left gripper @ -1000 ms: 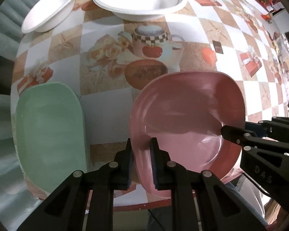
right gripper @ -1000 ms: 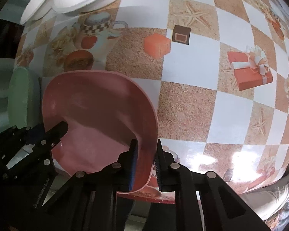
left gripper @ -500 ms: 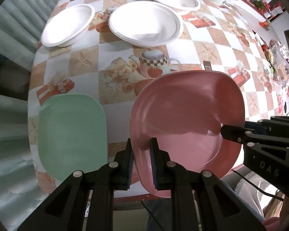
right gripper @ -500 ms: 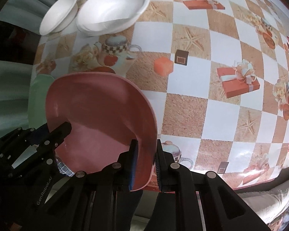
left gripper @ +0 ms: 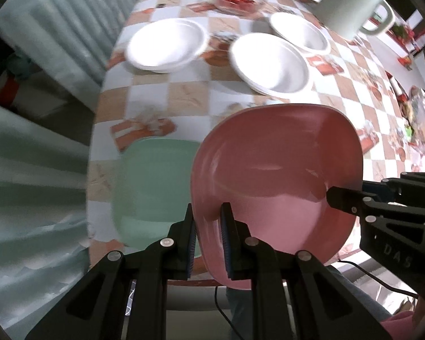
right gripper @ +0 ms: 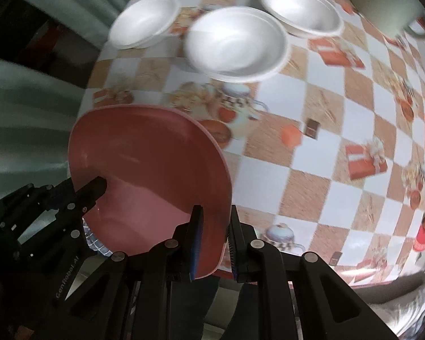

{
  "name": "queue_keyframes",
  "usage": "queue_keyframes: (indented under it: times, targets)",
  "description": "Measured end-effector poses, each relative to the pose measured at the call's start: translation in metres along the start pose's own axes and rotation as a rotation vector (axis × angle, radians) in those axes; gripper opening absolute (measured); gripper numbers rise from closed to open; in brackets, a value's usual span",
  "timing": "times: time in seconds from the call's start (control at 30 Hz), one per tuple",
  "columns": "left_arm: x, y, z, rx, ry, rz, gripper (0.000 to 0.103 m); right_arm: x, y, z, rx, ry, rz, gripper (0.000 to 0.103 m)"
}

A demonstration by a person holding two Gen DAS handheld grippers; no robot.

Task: Organize plates and bowls
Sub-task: 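Carry the pink plate with the right tool over the green plate stack, then lower the pink plate onto the green plate and open the right tool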

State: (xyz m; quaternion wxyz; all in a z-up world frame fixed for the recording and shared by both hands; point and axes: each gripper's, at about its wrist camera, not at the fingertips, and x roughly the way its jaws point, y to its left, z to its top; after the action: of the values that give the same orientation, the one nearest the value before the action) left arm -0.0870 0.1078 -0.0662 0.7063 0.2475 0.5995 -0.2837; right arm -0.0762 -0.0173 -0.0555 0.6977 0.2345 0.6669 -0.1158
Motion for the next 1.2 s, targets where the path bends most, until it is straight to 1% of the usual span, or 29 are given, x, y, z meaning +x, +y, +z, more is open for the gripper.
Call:
queue_keyframes:
  times: [0.3, 0.53, 0.8, 0.97, 1.2]
  targets:
    - [-0.010, 0.052, -0.012, -0.094, -0.016, 0.033, 0.017, 0.010, 0.062, 0.014, -0.103, 0.004, 0.013, 0.019]
    - [-0.009, 0.076, -0.012, -0.119, -0.018, 0.055, 0.018, 0.021, 0.091, 0.022, -0.147, 0.026, 0.011, 0.019]
    - [0.003, 0.090, -0.005, -0.098, 0.003, 0.079, 0.018, 0.044, 0.104, 0.028, -0.139, 0.079, 0.028, 0.019]
    - [0.017, 0.092, 0.000, -0.073, 0.034, 0.092, 0.019, 0.057, 0.106, 0.029, -0.131, 0.107, 0.024, 0.019]
    - [0.031, 0.095, 0.005, -0.057, 0.056, 0.092, 0.020, 0.072, 0.104, 0.033, -0.111, 0.134, 0.025, 0.019]
